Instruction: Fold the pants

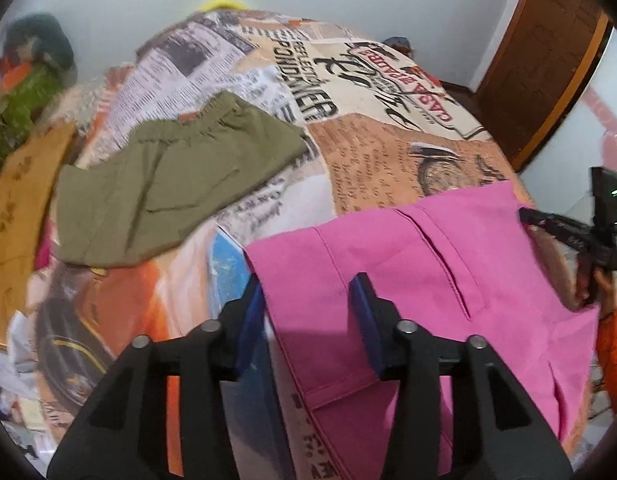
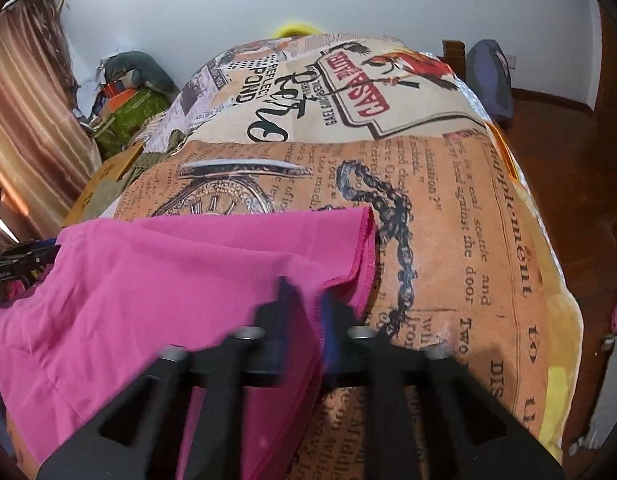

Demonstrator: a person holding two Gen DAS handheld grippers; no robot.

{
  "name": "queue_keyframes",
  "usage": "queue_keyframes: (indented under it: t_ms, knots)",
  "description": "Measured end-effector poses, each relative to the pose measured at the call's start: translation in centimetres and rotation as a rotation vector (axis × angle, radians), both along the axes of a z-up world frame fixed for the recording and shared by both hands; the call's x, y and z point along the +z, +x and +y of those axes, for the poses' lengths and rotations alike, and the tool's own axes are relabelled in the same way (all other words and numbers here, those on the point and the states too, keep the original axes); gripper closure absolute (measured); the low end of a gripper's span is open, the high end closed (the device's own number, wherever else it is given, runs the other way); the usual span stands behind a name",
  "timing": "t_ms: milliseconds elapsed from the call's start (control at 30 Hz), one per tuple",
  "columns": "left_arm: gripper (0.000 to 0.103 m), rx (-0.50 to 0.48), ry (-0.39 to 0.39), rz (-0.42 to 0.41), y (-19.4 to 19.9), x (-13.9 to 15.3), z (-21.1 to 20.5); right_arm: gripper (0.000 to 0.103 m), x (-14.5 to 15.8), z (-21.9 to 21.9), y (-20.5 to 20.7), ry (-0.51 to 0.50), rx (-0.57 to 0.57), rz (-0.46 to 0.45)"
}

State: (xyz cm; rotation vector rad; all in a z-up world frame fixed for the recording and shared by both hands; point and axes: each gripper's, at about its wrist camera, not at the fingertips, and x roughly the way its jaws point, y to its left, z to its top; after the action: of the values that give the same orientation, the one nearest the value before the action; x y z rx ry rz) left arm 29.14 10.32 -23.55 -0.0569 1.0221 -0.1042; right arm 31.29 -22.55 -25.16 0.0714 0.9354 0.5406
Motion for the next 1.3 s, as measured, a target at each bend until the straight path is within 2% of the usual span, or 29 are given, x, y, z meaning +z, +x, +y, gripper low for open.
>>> queue_keyframes:
  t_ms: [67, 133, 200, 367, 500, 567, 667, 800, 867, 933, 1000, 1067, 1133, 1200, 1300]
  knots:
    - [0.074, -0.002, 0.02, -0.015, 0.1, 0.4, -0.3, 0.097, 1.0, 0.1, -0.3, -0.01, -0.001, -0.055]
    - [0.092, -0.003, 0.032, -0.021, 0.3, 0.7, -0.6, 0.098, 1.9, 0.3, 0.0, -0.015, 0.001, -0.091]
    - [0.098, -0.003, 0.037, -0.028, 0.4, 1.0, -0.7, 0.099, 3.0, 0.4, 0.1, -0.014, -0.005, -0.135]
    - [0.1, 0.011, 0.046, -0.103, 0.1, 2.7, -0.8, 0.099, 5.5, 0.6, 0.7, -0.014, -0.018, -0.224]
    - [0.1, 0.04, 0.02, -0.17, 0.0, 4.4, 0.0, 0.099, 5.8, 1.1, 1.4, -0.031, -0.03, -0.253]
    - [0.1, 0.054, 0.02, -0.175, 0.2, 4.4, 0.4, 0.099, 5.4, 1.3, 1.9, -0.044, -0.034, -0.25]
    - [0.1, 0.054, 0.057, -0.148, 0.6, 3.4, 0.4, 0.099, 4.3, 1.5, 2.7, -0.048, -0.033, -0.206]
    - [0.1, 0.038, 0.077, -0.016, 1.6, 0.6, 0.4, 0.099, 2.8, 1.5, 3.3, -0.069, -0.031, -0.099]
    - [0.098, 0.03, 0.067, 0.001, 1.2, 0.3, 0.4, 0.097, 2.4, 1.5, 3.0, -0.087, -0.013, -0.046]
    - [0.092, 0.027, 0.061, -0.002, 0.5, 0.8, 0.4, 0.092, 2.8, 1.2, 1.9, -0.109, 0.007, -0.036]
    - [0.085, 0.015, 0.043, -0.022, -0.8, 2.3, 0.5, 0.076, 3.6, 0.9, 0.6, -0.125, 0.031, -0.053]
    - [0.074, 0.009, 0.04, -0.048, -1.9, 3.6, 0.4, 0.067, 5.1, 0.7, -1.6, -0.14, 0.058, -0.098]
    - [0.06, -0.001, 0.035, -0.077, -3.4, 5.2, 0.2, 0.065, 6.4, 0.7, -3.5, -0.145, 0.091, -0.119]
    - [0.059, -0.03, 0.019, -0.104, -5.3, 6.7, -0.4, 0.063, 7.2, 0.9, -5.0, -0.141, 0.114, -0.129]
    - [0.049, -0.072, 0.031, -0.122, -7.5, 7.6, -1.7, 0.054, 8.1, 1.4, -7.7, -0.118, 0.149, -0.136]
